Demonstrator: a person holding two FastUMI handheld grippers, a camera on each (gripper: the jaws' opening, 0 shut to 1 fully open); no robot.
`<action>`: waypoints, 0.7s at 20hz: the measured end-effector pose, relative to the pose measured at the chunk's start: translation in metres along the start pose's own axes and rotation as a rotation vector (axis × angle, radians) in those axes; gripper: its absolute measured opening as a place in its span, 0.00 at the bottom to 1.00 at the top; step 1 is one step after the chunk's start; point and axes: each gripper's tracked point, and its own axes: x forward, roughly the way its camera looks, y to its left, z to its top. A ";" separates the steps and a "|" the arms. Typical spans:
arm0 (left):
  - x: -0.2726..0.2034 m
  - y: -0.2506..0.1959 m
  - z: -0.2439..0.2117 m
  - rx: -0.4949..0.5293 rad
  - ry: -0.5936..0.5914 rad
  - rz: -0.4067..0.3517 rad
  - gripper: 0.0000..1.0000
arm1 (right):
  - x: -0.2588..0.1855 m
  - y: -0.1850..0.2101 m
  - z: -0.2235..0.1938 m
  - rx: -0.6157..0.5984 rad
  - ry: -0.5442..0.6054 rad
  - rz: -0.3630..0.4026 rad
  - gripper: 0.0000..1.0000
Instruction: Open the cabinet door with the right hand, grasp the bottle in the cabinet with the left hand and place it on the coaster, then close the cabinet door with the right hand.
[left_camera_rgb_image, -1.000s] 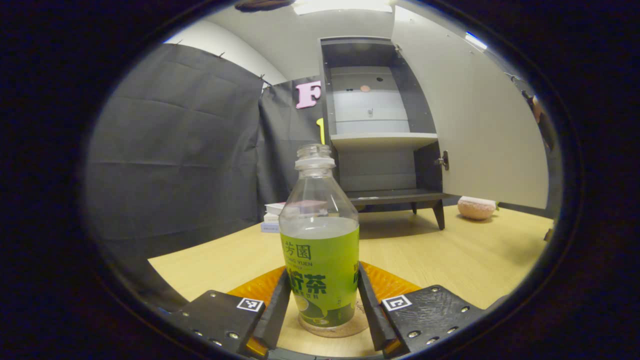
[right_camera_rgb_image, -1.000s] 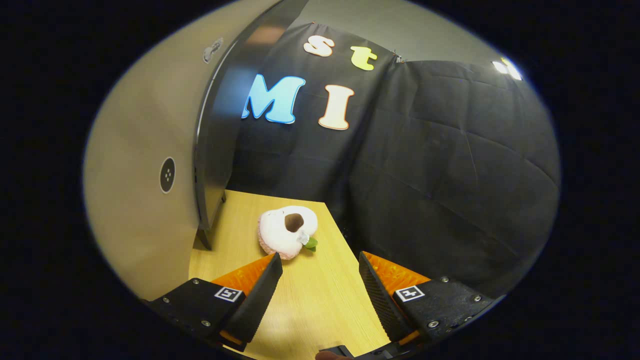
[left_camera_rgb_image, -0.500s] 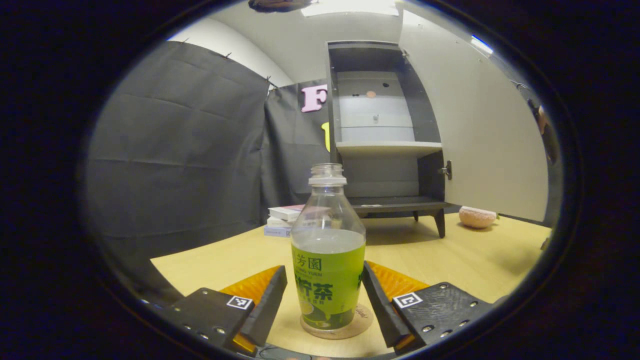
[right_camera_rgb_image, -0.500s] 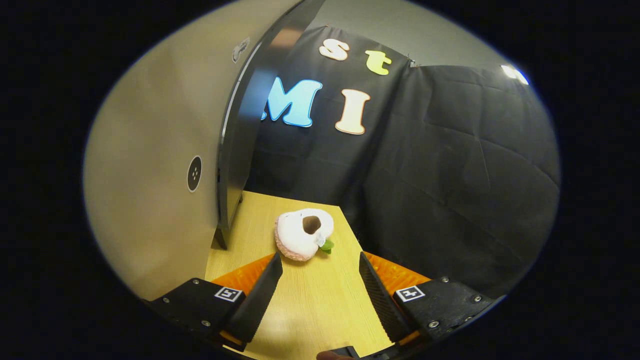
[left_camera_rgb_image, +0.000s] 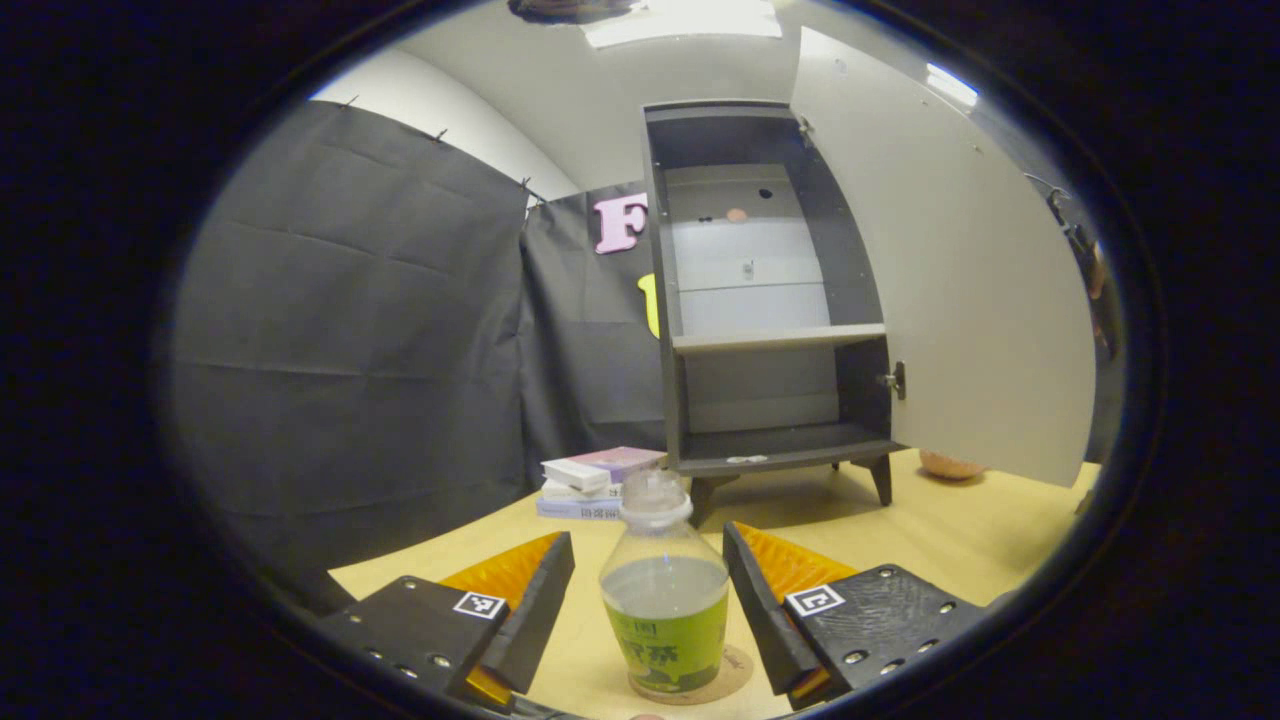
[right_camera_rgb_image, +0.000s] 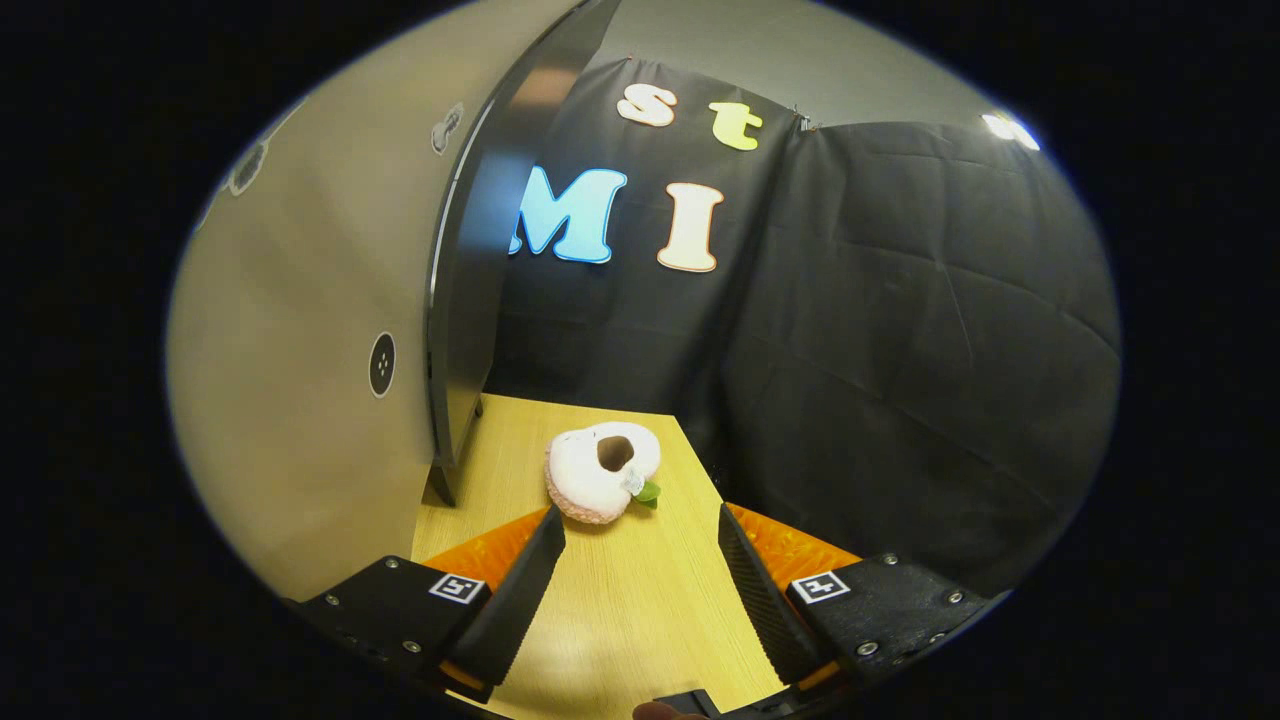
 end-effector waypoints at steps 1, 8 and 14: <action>0.001 0.002 0.012 0.001 -0.011 0.001 0.86 | -0.001 0.000 0.001 0.014 -0.004 0.001 0.96; 0.026 -0.018 0.107 0.046 -0.053 -0.088 0.90 | -0.015 -0.013 0.016 0.130 -0.026 0.018 0.95; 0.056 -0.051 0.220 0.045 -0.095 -0.166 0.86 | -0.045 -0.013 0.061 0.149 -0.114 0.118 0.96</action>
